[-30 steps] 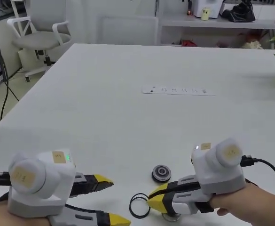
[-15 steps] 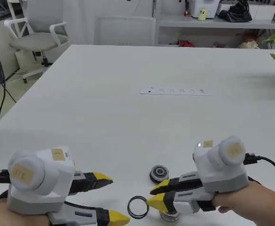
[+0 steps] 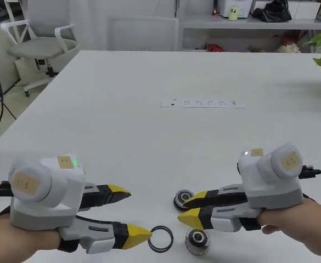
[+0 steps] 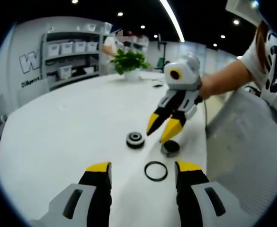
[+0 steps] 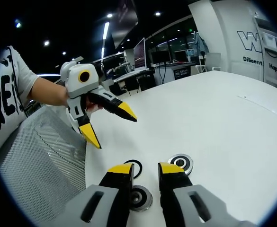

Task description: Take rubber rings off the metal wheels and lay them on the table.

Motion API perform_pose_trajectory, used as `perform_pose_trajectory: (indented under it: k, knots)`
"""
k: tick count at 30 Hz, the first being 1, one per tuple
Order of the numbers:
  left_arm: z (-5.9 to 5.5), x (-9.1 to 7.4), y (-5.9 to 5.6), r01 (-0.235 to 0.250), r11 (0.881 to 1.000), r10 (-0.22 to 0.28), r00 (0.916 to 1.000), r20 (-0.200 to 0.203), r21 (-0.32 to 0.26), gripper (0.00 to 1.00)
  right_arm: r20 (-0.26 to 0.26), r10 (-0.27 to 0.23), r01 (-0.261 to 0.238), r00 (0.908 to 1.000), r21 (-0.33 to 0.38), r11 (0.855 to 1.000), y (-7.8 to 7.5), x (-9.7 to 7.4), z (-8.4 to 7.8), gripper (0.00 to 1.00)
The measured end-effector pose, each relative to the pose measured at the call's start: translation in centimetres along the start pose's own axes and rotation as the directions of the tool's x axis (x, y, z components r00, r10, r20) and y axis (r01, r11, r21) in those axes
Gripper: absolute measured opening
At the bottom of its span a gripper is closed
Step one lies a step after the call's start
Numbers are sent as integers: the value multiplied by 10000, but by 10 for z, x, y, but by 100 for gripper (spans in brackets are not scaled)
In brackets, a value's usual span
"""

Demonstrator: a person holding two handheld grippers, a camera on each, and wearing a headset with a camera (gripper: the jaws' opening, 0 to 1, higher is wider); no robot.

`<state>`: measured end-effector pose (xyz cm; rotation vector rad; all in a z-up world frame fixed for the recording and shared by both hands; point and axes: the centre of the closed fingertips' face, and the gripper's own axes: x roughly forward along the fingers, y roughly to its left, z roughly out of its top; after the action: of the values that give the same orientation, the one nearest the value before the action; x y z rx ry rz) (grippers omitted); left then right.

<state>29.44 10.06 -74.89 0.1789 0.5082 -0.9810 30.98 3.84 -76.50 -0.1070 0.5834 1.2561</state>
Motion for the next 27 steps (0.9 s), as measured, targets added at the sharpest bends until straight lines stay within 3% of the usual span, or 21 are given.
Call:
perform_pose_trajectory:
  k: [15,27]
  knots:
    - [15,16,11,156,9998,-157,9998,118,134,54,234,-830,831,9963,-5,9965,-31,-19,1,23]
    - [21,33,15,350,9993,-352,9993,147,108,52,53,-1080,1080,9941,-29,9941,-44,-18,-10,24]
